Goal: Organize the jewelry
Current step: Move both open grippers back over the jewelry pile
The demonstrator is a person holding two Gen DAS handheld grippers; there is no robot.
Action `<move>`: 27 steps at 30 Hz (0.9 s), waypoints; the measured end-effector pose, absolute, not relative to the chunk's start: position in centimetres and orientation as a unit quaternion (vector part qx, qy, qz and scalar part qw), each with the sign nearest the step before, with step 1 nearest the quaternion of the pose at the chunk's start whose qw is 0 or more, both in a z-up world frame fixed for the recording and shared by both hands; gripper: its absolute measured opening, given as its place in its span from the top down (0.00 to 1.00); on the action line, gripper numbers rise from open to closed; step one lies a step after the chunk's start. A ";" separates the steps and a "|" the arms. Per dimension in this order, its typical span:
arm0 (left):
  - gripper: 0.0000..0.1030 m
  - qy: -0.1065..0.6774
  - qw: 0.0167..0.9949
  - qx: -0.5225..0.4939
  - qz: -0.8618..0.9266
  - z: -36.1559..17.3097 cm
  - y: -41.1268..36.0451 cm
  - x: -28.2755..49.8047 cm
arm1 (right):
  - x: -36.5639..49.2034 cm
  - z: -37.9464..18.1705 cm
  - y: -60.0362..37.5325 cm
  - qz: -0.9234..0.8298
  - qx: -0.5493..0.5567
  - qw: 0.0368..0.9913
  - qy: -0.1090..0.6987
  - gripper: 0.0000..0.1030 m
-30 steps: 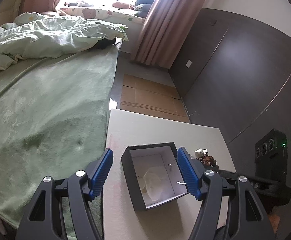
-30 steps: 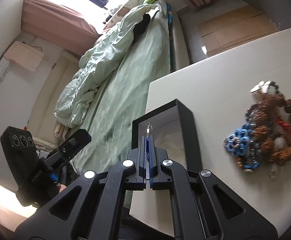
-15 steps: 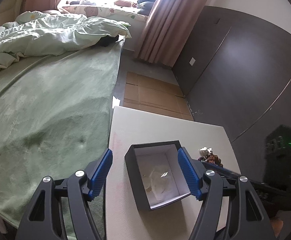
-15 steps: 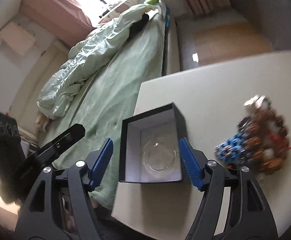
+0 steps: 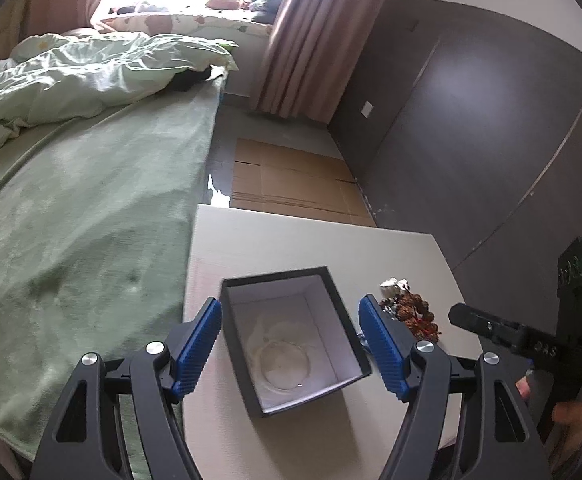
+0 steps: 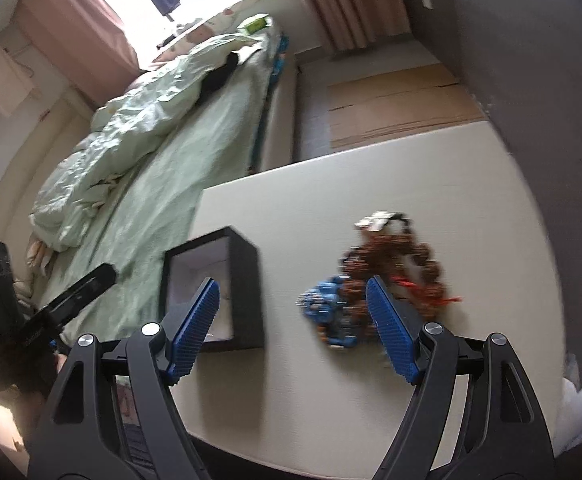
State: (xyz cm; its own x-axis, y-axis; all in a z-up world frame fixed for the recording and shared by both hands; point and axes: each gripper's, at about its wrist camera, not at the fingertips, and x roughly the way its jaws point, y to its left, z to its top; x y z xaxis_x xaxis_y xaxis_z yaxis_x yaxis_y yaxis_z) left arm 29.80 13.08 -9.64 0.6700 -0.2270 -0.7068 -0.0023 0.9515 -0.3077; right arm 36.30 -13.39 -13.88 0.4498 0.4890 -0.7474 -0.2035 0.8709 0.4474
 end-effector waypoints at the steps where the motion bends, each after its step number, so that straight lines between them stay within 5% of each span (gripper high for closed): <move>1: 0.33 0.403 0.902 -0.139 -0.066 -9.7 12.6 29.9 | 36.3 -14.0 -13.8 0.203 0.150 0.838 0.484 0.26; 12: 0.39 0.418 0.897 -0.099 -0.099 -10.9 7.3 30.8 | 37.2 -16.0 -18.8 0.146 0.167 0.834 0.505 0.27; 20: 0.51 0.435 0.889 -0.065 -0.129 -12.1 2.6 32.1 | 38.5 -18.0 -20.2 0.135 0.172 0.825 0.521 0.60; 27: 0.64 0.469 0.868 -0.077 -0.143 -14.4 -0.4 33.7 | 40.0 -19.8 -20.4 0.134 0.174 0.818 0.532 0.69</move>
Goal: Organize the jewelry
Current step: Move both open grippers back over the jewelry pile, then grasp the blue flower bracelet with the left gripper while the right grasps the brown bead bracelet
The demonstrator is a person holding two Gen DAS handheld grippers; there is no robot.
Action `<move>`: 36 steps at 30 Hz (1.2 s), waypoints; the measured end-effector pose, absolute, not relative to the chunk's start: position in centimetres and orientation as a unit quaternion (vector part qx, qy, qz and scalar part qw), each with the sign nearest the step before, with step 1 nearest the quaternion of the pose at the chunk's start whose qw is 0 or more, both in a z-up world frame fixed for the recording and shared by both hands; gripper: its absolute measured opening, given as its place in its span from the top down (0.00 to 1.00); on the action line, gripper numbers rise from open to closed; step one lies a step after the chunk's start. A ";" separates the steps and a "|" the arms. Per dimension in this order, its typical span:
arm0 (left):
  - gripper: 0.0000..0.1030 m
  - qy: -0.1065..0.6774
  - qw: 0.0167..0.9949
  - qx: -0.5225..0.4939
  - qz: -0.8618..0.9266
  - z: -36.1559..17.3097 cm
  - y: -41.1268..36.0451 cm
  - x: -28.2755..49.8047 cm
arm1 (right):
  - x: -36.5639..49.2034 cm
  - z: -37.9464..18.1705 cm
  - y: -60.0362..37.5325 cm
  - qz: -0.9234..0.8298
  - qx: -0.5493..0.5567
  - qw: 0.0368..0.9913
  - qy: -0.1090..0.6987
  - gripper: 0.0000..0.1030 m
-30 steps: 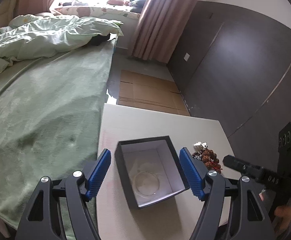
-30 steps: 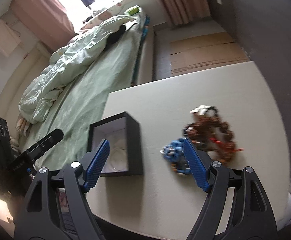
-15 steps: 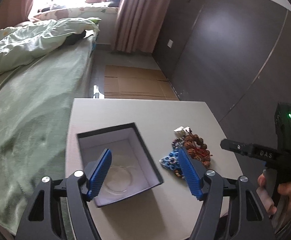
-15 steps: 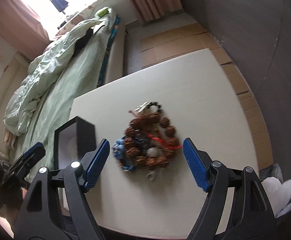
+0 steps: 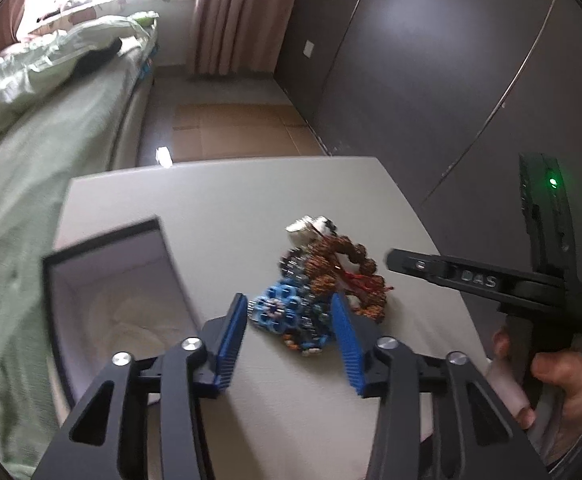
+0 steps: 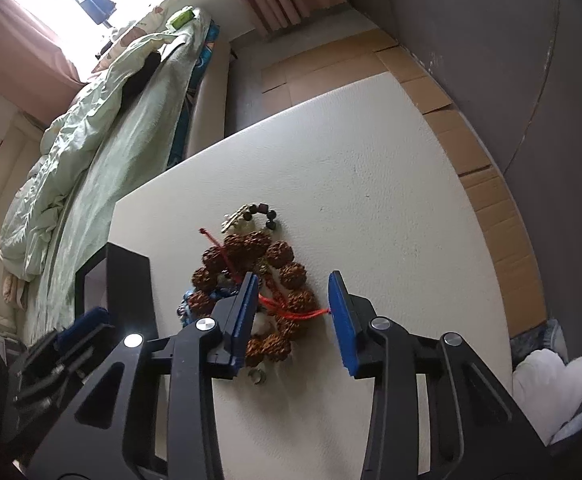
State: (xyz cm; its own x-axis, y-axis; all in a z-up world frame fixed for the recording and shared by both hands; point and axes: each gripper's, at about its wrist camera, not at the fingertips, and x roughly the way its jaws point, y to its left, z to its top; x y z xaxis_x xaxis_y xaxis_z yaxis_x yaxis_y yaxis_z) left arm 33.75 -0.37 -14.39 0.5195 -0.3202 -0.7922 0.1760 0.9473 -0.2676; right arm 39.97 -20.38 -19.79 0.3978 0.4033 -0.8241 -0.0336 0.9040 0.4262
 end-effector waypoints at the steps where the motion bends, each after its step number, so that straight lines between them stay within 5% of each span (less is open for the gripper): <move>1: 0.65 0.471 0.867 -0.076 -0.144 -14.7 -0.8 33.8 | 40.2 -20.0 -20.4 0.134 0.173 0.817 0.534 0.69; 27: 0.74 0.484 0.869 -0.099 0.012 -17.5 1.2 33.7 | 41.9 -22.5 -18.3 0.152 0.122 0.805 0.560 0.81; 31: 0.46 0.477 0.870 -0.127 -0.007 -17.0 1.9 33.5 | 41.5 -22.3 -18.4 0.151 0.121 0.809 0.556 0.82; 36: 0.44 0.469 0.872 -0.132 -0.042 -16.6 0.5 33.5 | 41.0 -20.8 -19.7 0.147 0.144 0.821 0.532 0.82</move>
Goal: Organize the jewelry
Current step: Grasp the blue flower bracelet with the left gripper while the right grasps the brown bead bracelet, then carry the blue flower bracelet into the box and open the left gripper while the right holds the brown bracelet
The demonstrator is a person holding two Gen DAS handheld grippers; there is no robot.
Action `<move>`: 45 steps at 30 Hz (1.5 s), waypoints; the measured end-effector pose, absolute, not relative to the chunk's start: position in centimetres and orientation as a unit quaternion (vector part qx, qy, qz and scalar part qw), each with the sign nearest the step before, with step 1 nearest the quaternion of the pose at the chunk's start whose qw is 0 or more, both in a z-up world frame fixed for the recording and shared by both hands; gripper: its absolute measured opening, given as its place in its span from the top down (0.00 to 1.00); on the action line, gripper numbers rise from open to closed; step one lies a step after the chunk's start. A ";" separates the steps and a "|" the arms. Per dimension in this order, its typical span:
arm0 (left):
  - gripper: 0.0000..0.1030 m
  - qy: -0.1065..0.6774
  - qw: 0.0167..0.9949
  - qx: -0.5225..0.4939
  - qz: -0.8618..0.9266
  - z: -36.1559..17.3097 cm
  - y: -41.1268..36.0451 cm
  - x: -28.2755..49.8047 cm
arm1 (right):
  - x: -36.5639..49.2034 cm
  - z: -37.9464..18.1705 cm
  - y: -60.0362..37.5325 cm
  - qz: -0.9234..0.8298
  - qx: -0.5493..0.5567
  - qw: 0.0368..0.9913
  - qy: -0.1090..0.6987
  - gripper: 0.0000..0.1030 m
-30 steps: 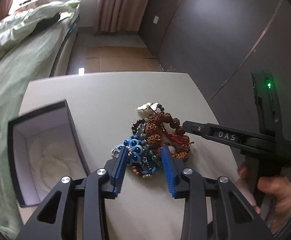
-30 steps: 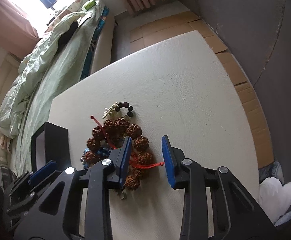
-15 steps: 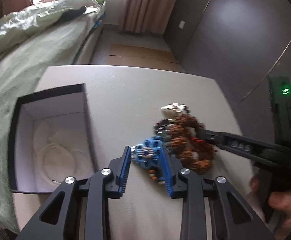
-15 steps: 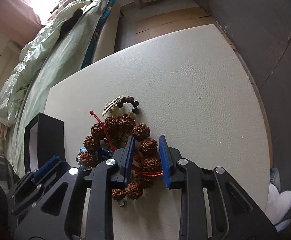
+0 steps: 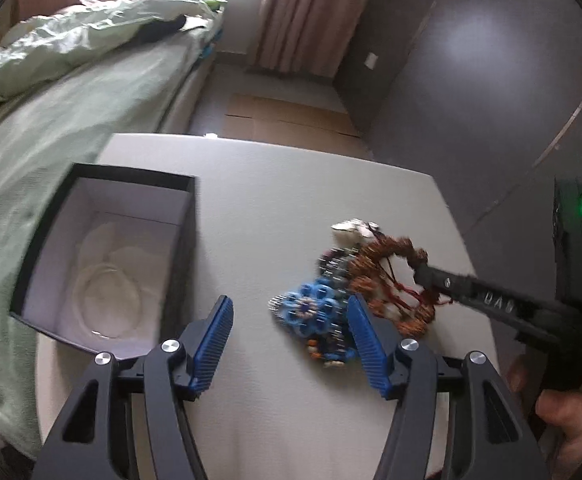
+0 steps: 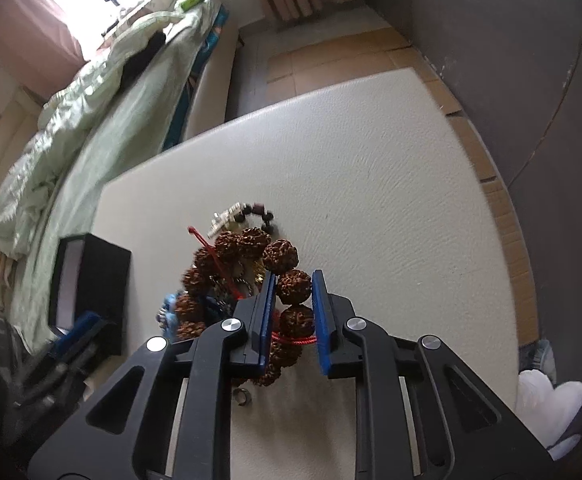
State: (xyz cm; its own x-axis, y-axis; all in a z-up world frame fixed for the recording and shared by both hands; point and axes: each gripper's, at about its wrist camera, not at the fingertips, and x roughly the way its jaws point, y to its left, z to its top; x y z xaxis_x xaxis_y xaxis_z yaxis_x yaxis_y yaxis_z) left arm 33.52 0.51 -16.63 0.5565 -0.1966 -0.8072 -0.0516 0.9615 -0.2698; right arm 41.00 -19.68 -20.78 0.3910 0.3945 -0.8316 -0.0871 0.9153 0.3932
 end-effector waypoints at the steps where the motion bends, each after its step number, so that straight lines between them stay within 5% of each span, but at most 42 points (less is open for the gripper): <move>1: 0.46 0.473 0.870 -0.131 -0.043 -16.9 0.2 33.5 | 40.9 -20.4 -20.0 0.148 0.152 0.823 0.527 0.82; 5: 0.58 0.490 0.860 -0.134 -0.051 -18.0 -0.6 34.1 | 40.2 -18.8 -21.2 0.161 0.181 0.831 0.500 0.82; 12: 0.60 0.496 0.853 -0.149 -0.066 -19.4 -0.8 34.8 | 39.3 -16.6 -21.6 0.181 0.199 0.842 0.468 0.82; 14: 0.71 0.498 0.852 -0.142 -0.072 -19.8 -1.1 34.8 | 39.2 -16.4 -21.7 0.185 0.202 0.842 0.464 0.82; 21: 0.76 0.490 0.859 -0.122 -0.079 -20.2 -1.4 34.5 | 38.2 -15.0 -22.0 0.205 0.215 0.845 0.444 0.82; 26: 1.00 0.485 0.860 -0.134 -0.087 -19.4 -0.6 34.2 | 37.5 -14.1 -22.5 0.213 0.220 0.848 0.432 0.82; 43: 1.00 0.450 0.875 -0.151 -0.095 -15.5 2.5 33.7 | 35.7 -11.3 -22.0 0.228 0.233 0.861 0.391 0.82; 45: 0.92 0.462 0.871 -0.138 -0.093 -16.2 1.7 33.9 | 35.8 -11.5 -21.8 0.223 0.232 0.861 0.395 0.82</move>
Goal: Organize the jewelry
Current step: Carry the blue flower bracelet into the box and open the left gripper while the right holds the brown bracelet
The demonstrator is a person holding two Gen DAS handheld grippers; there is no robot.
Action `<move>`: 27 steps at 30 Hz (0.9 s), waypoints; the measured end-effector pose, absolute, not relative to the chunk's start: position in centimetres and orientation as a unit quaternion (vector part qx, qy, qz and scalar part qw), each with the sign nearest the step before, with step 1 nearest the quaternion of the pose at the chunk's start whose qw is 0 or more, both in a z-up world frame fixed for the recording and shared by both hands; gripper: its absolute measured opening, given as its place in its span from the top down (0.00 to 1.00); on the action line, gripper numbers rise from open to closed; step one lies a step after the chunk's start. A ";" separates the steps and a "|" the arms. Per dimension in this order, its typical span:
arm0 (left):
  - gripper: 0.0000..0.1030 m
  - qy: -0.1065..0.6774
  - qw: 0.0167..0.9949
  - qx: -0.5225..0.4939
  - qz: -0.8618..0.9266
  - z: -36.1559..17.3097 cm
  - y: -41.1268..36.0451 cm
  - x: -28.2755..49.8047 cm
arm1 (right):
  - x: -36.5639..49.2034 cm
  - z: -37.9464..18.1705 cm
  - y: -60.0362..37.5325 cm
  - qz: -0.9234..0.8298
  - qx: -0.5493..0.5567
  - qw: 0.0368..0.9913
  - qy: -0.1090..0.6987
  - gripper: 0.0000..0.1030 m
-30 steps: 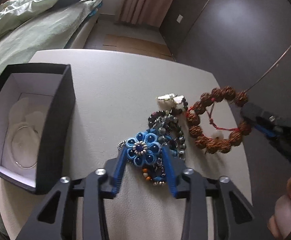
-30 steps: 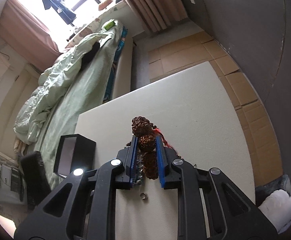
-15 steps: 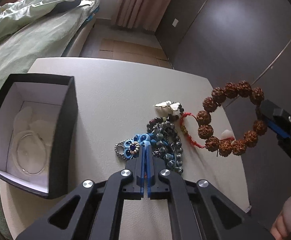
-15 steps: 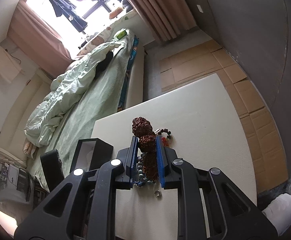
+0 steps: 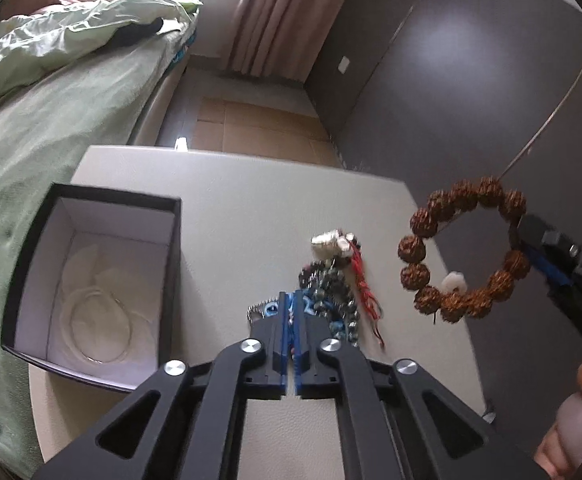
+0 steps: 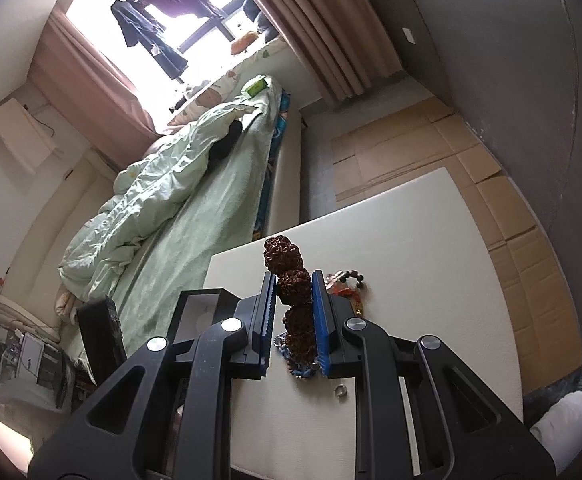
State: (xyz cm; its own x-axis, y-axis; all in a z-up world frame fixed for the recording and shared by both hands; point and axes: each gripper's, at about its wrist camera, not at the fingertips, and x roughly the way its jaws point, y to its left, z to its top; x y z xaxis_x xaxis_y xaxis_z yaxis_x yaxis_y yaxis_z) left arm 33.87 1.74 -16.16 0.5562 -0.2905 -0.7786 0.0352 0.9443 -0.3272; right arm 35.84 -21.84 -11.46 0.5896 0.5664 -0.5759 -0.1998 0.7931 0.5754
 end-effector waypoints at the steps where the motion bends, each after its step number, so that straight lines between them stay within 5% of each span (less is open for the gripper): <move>1: 0.81 0.464 0.871 -0.134 -0.094 -16.4 1.4 33.9 | 36.0 -11.6 -21.8 0.217 0.232 0.861 0.397 0.82; 5: 0.58 0.468 0.871 -0.113 -0.101 -17.3 0.4 34.3 | 36.4 -12.2 -22.1 0.204 0.234 0.860 0.405 0.82; 15: 0.60 0.494 0.862 -0.059 -0.097 -20.5 -1.4 35.3 | 37.3 -13.6 -23.3 0.187 0.239 0.856 0.418 0.82; 23: 0.88 0.497 0.860 -0.070 -0.091 -20.9 -0.5 36.3 | 37.6 -14.0 -23.4 0.191 0.237 0.854 0.423 0.82; 27: 0.89 0.485 0.865 -0.086 -0.094 -19.7 0.4 36.1 | 37.5 -13.9 -23.2 0.193 0.234 0.854 0.423 0.82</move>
State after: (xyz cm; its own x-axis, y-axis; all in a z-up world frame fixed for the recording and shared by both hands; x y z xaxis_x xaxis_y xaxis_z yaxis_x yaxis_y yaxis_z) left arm 36.14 0.36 -19.70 0.5110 -0.2463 -0.8236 0.0785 0.9675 -0.2405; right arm 37.54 -23.25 -13.93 0.5667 0.5279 -0.6325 -0.1314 0.8158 0.5632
